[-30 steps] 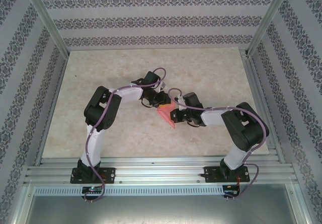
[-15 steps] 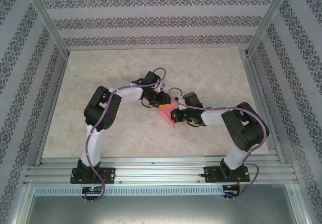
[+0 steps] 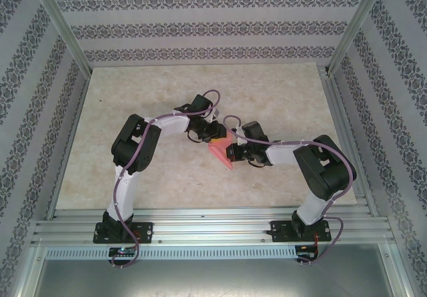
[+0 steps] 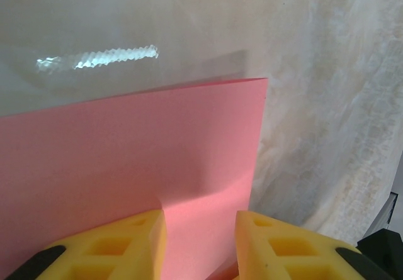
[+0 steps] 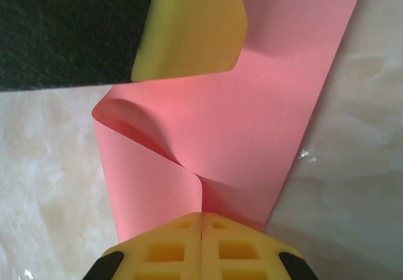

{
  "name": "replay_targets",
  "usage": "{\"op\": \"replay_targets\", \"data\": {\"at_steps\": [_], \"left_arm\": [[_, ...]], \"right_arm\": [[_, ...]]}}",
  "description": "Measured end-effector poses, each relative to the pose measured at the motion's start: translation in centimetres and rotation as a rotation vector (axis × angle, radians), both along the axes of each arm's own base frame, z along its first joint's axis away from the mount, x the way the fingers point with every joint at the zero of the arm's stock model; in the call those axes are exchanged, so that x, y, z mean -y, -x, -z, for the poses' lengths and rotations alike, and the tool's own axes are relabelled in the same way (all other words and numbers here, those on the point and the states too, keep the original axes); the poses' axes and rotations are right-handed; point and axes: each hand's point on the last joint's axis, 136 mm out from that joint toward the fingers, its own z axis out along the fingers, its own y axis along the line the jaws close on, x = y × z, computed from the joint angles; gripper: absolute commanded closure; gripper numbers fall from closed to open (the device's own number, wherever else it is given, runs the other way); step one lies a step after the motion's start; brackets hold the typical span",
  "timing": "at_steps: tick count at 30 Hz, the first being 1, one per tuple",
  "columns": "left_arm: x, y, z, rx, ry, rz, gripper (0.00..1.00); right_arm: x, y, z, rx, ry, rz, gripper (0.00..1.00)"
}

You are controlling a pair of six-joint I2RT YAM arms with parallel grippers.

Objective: Fold a paper plane with a square sheet of paper (fold left side to right side)
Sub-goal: Third fold the triangle at the center of the table.

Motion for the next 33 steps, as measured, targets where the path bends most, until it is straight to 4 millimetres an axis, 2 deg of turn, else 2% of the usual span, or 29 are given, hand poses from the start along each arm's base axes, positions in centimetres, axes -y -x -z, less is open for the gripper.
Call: {"op": "replay_targets", "data": {"at_steps": [10,14,17,19,22,24,26,33], "left_arm": [[0.2,0.0,-0.6,0.016,0.002,0.022,0.51],[-0.8,-0.1,-1.1,0.004,-0.014,0.016,0.48],[-2.1,-0.7,-2.4,0.014,-0.018,-0.008,0.46],[-3.0,-1.4,-3.7,0.036,-0.012,-0.030,0.50],[-4.1,-2.0,-6.0,0.080,0.009,-0.059,0.61],[-4.5,-1.4,-7.1,0.095,0.032,-0.064,0.66],[-4.4,-0.3,-7.3,0.085,0.055,-0.058,0.69],[-2.3,3.5,-5.1,-0.006,0.096,-0.015,0.72]], "right_arm": [[-0.3,0.2,0.1,0.001,0.001,-0.009,1.00],[-0.5,0.2,0.1,0.008,0.001,-0.013,1.00],[-0.5,0.2,0.1,0.008,0.001,-0.014,1.00],[-0.6,0.2,0.1,0.010,0.003,-0.016,1.00],[-0.9,0.2,0.1,0.009,0.005,-0.023,1.00],[-1.0,0.2,0.1,0.008,0.008,-0.026,1.00],[-1.0,0.2,0.1,0.006,0.010,-0.026,1.00],[-1.0,0.1,0.1,0.004,0.019,-0.035,1.00]]}}
